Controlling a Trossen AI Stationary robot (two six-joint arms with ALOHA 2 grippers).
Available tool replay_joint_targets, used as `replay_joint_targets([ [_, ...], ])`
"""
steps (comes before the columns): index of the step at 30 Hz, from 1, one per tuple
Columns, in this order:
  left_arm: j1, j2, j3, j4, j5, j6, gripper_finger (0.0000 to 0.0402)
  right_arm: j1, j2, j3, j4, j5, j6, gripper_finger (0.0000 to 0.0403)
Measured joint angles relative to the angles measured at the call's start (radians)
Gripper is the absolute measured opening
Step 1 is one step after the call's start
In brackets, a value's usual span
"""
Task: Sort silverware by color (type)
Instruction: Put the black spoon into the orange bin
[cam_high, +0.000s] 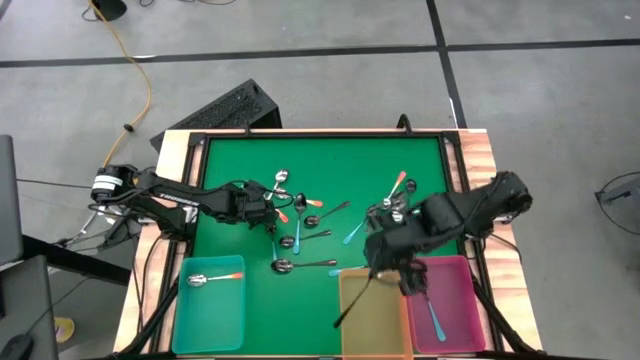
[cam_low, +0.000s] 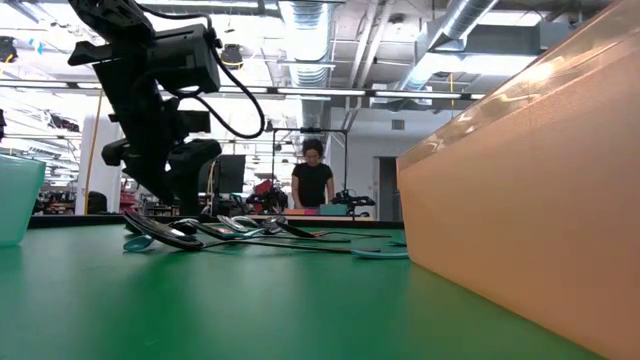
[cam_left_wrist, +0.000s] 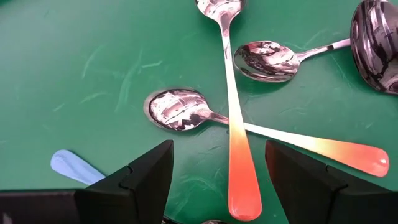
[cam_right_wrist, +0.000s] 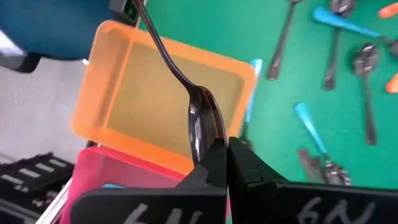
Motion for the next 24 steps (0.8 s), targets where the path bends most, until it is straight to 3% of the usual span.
replay_joint_targets([
  [8,-0.001,0.000,0.000,0.060,0.010,0.024,0.0238,0.097,0.109,0.000,-0.108,-0.039,0.070,0.0006],
  [15,-0.001,0.000,0.000,0.094,0.000,0.042,0.0238,0.113,0.186,0.000,-0.081,-0.129,-0.019,0.0006],
  [24,-0.001,0.000,0.000,0.096,-0.017,0.043,0.0238,0.069,0.193,-0.001,-0.100,-0.130,-0.132,0.0006],
])
